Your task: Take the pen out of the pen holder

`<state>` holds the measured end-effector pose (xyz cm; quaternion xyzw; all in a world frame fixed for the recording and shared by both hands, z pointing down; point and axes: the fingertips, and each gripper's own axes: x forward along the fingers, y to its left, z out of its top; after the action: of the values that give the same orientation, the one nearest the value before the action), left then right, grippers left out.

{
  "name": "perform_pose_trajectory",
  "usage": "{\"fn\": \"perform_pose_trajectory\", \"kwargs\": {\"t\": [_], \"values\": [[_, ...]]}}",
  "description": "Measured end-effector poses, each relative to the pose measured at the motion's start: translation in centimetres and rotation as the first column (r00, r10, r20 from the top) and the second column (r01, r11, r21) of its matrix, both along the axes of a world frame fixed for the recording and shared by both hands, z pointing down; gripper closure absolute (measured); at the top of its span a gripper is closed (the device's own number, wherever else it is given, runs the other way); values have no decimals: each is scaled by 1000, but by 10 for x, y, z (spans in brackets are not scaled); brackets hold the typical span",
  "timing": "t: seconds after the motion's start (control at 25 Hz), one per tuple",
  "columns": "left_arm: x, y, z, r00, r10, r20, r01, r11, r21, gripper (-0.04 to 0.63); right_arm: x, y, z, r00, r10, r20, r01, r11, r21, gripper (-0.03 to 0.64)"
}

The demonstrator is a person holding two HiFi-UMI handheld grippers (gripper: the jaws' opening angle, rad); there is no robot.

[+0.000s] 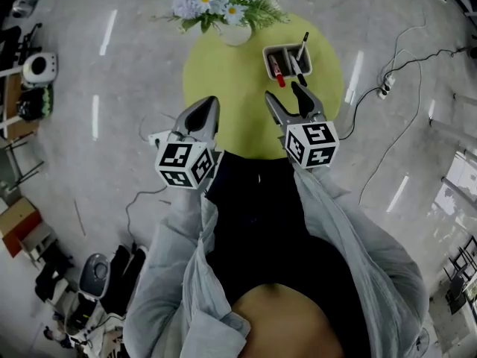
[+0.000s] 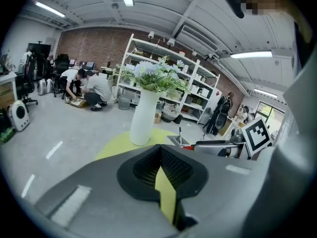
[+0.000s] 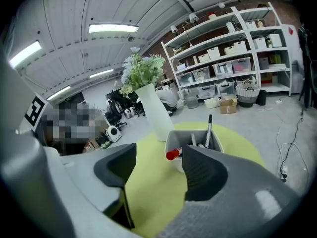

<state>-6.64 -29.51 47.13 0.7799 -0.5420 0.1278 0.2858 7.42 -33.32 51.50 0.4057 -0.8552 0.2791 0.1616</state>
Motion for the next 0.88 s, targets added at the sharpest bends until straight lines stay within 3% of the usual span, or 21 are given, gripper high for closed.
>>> {"fn": "perform_pose_trajectory", "kwargs": {"t": [0.32, 0.48, 0.68, 0.88], "values": [[-20, -1, 16, 1000, 4, -25, -5, 999, -46, 578, -12, -17, 19, 996, 62, -66, -63, 998, -22, 351], [-21, -1, 20, 999, 14, -42, -16, 998, -58, 578, -9, -21, 28, 990, 99, -96, -103, 994, -29, 400], [-24, -6, 18, 998, 25, -59, -28, 998, -61, 578, 1, -28, 30, 979, 174, -110, -178, 984, -26, 523], [-19, -6, 17, 997, 35, -70, -39, 997, -59, 578, 7, -27, 32, 972, 194, -129, -198, 980, -19, 535]]}}
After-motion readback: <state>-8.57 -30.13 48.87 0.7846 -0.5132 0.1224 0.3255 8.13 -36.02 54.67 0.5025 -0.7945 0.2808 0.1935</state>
